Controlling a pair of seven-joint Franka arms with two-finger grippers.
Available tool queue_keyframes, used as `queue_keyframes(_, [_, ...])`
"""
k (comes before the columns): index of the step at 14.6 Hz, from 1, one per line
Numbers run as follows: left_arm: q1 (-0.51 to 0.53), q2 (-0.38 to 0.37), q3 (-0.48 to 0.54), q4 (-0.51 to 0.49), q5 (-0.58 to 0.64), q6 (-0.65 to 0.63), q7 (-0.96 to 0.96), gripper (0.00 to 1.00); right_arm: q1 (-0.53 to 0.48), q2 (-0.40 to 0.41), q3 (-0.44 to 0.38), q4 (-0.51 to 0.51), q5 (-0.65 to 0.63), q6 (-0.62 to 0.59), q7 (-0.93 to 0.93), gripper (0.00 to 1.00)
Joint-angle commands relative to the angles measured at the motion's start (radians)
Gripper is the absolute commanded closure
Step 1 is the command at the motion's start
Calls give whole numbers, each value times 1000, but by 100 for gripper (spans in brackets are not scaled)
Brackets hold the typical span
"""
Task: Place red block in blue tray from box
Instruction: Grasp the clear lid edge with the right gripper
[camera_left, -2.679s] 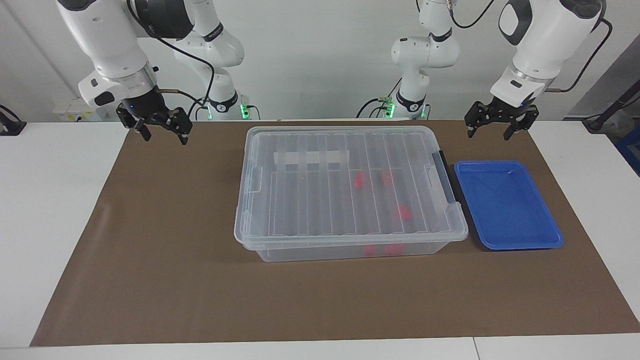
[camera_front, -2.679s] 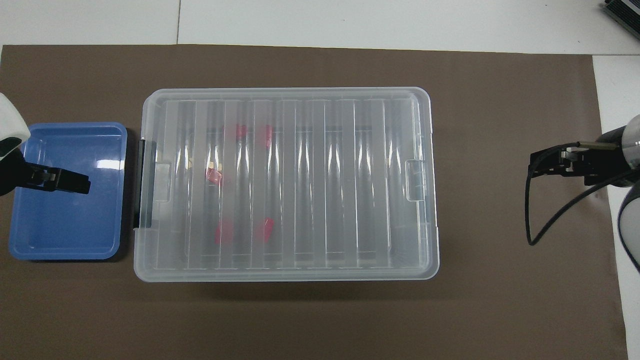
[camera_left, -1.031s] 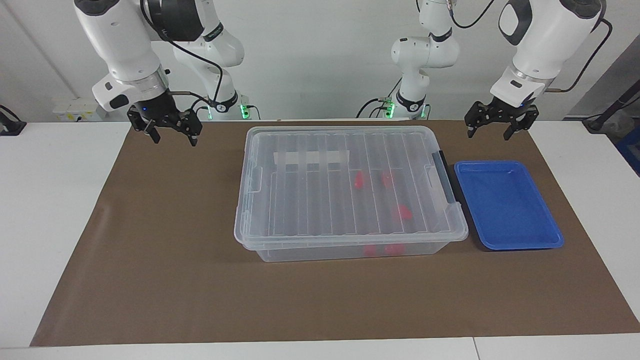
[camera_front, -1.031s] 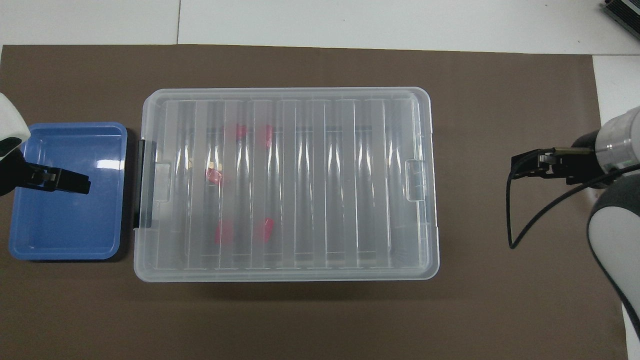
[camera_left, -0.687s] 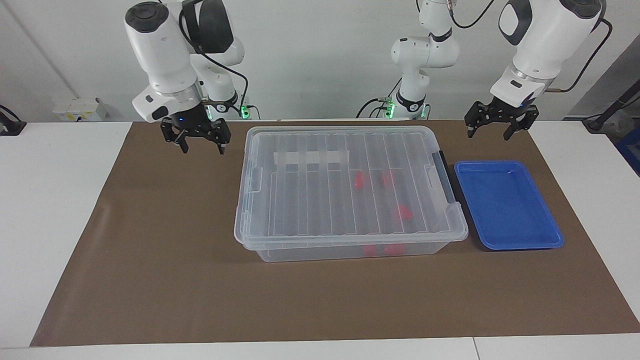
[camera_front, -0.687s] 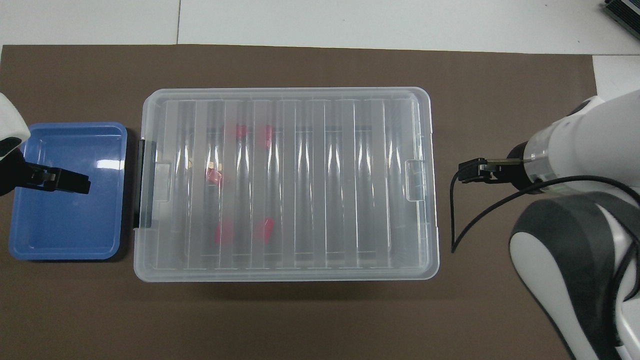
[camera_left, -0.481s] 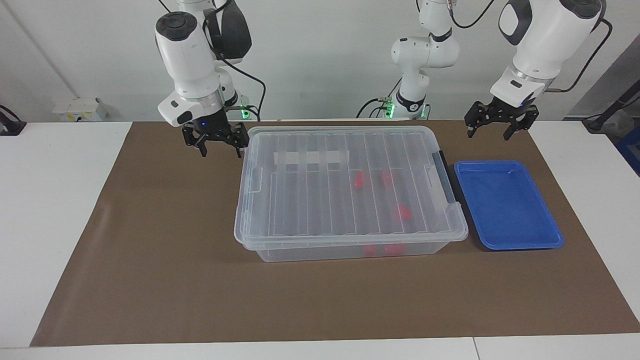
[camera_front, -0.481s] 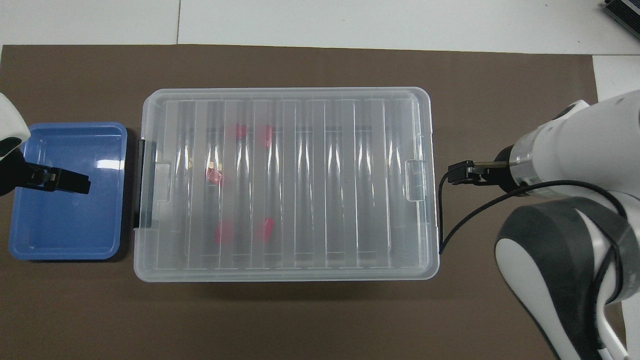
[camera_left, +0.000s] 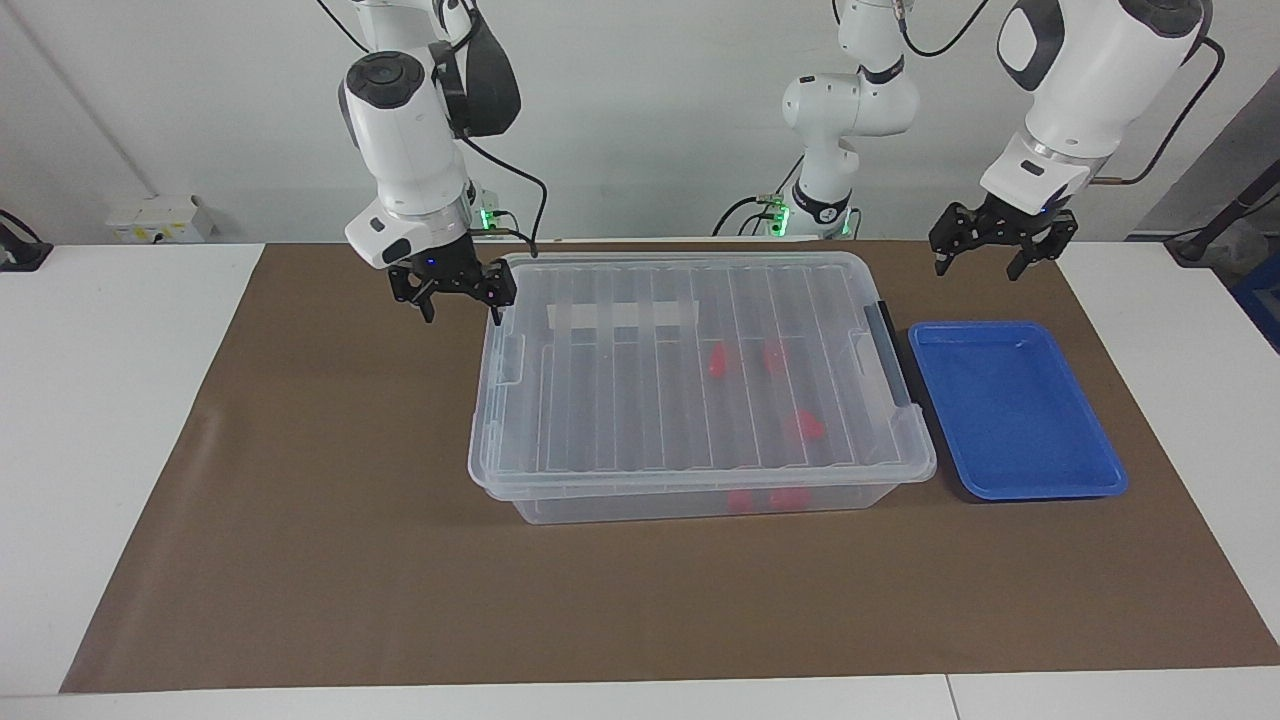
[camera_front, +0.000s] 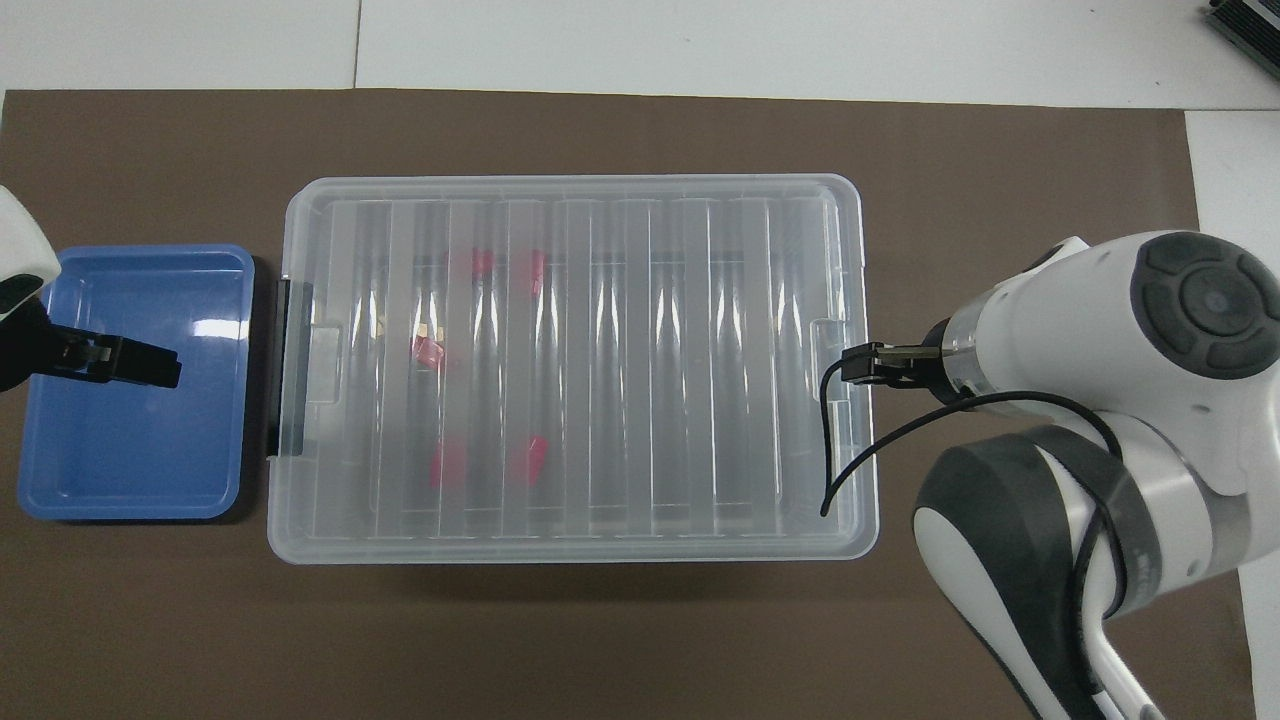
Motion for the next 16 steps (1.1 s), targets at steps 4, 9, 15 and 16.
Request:
queue_keyframes(4, [2,-10,0,4,3,-21,-8,0,1,-18,1,-60,17,58,15,0])
queue_keyframes(9, [2,-10,0,4,3,-21,-8,0,1,-16,1,-98,17,98,15,0])
queue_keyframes(15, [2,-10,0,4,3,-21,-8,0,1,2,1,-109,17,159,4,0])
queue_keyframes(16, [2,-10,0,4,3,-21,-8,0,1,5,1,-109,17,159,2,0])
